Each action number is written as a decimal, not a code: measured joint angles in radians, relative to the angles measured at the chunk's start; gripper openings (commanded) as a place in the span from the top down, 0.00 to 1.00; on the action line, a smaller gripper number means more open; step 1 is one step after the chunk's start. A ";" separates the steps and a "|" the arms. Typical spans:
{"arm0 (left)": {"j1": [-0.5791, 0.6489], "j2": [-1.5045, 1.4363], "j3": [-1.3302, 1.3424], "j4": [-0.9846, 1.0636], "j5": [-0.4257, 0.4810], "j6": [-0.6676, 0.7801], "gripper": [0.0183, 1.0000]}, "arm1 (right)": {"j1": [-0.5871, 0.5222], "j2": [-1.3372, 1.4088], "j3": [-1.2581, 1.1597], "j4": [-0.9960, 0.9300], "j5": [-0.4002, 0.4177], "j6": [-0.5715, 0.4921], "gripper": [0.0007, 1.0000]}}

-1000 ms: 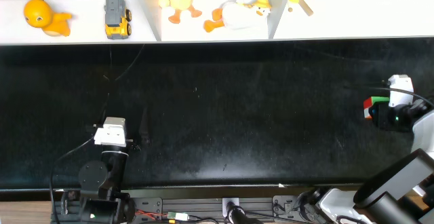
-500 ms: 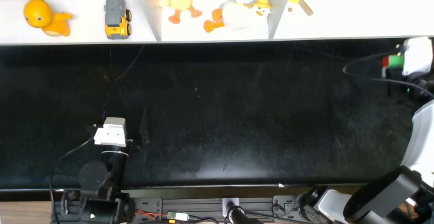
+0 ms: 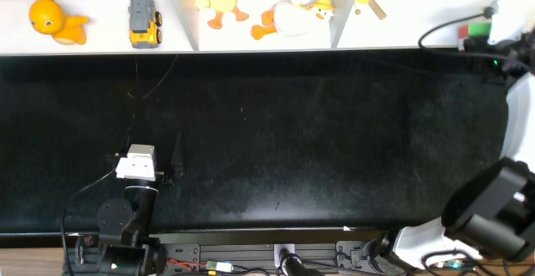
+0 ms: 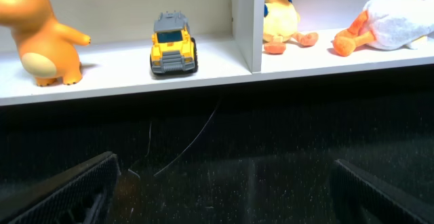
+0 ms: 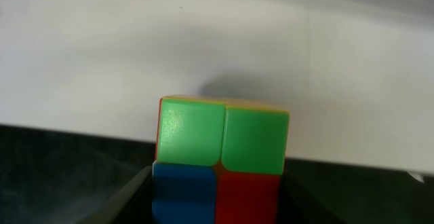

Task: Store Toys

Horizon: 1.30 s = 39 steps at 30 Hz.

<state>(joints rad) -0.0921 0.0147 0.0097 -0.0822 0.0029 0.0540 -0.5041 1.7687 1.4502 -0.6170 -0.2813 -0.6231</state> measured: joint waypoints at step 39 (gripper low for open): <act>0.000 0.000 0.000 0.000 0.000 0.000 0.00 | 0.100 -0.311 -0.338 0.019 0.169 0.195 0.00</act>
<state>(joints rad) -0.0921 0.0147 0.0097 -0.0822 0.0029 0.0540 -0.4042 1.4574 1.1122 -0.5980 -0.1120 -0.4282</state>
